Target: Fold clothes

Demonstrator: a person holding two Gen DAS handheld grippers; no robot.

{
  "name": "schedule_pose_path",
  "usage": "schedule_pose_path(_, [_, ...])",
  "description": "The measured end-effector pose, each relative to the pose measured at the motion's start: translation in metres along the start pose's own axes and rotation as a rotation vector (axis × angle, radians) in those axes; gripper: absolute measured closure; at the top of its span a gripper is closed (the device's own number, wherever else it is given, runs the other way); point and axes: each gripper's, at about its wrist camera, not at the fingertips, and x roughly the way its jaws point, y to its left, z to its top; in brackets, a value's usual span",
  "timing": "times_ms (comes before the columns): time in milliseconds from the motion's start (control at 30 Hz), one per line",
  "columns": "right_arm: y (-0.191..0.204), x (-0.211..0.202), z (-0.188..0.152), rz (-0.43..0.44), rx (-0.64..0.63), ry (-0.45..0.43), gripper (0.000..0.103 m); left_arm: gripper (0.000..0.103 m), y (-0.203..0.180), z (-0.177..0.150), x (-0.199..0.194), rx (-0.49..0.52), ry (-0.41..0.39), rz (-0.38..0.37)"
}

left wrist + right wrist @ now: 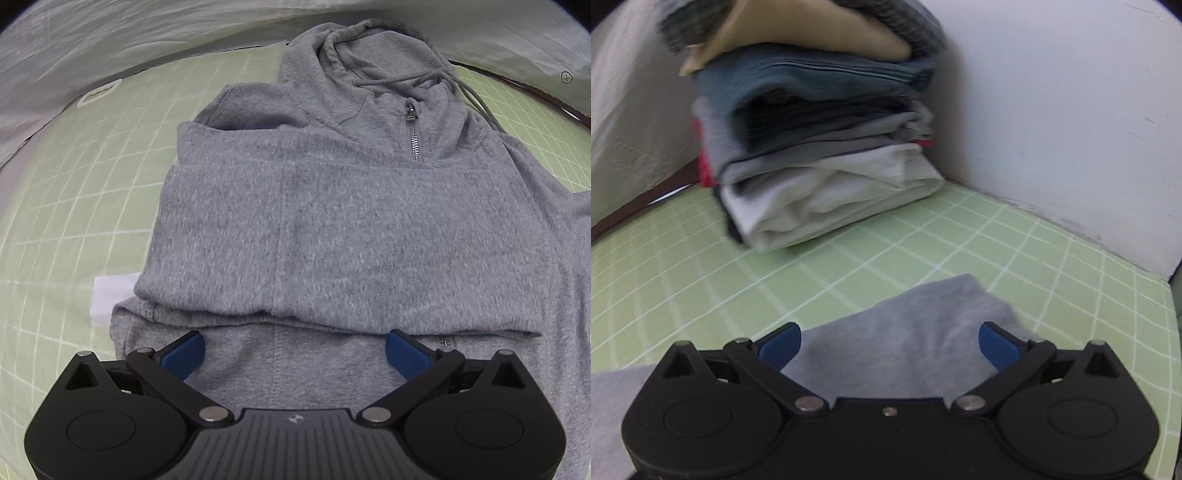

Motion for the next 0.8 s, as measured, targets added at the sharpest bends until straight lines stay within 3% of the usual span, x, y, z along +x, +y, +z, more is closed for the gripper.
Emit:
schedule_pose_path(167, [-0.017, 0.014, 0.003, -0.006, 0.041, 0.02, 0.0, 0.0, 0.002, 0.0, 0.0, -0.005, 0.0, -0.003])
schedule_pose_path(367, [-0.009, 0.012, -0.001, -0.015, 0.048, 0.003, 0.0, 0.0, 0.003, -0.002, 0.001, -0.008, -0.01, -0.007])
schedule_pose_path(533, [0.0, 0.0, -0.006, 0.113, -0.049, 0.01, 0.002, 0.0, 0.003, -0.002, 0.001, -0.01, -0.012, -0.007])
schedule_pose_path(567, [0.002, -0.003, -0.006, 0.142, -0.072, 0.012, 0.006, 0.0, 0.003, -0.002, 0.002, -0.01, -0.014, -0.009])
schedule_pose_path(667, [0.003, -0.015, -0.009, 0.184, -0.098, 0.014, 0.036, 0.0, 0.004, -0.004, 0.002, -0.008, -0.026, -0.011])
schedule_pose_path(733, [0.001, -0.024, -0.013, 0.18, -0.075, 0.01, 0.069, 0.0, 0.004, -0.007, 0.002, -0.007, -0.039, -0.011])
schedule_pose_path(800, [-0.004, -0.03, -0.016, 0.183, -0.013, 0.021, 0.084, 0.0, 0.004, -0.009, 0.002, -0.007, -0.05, -0.011])
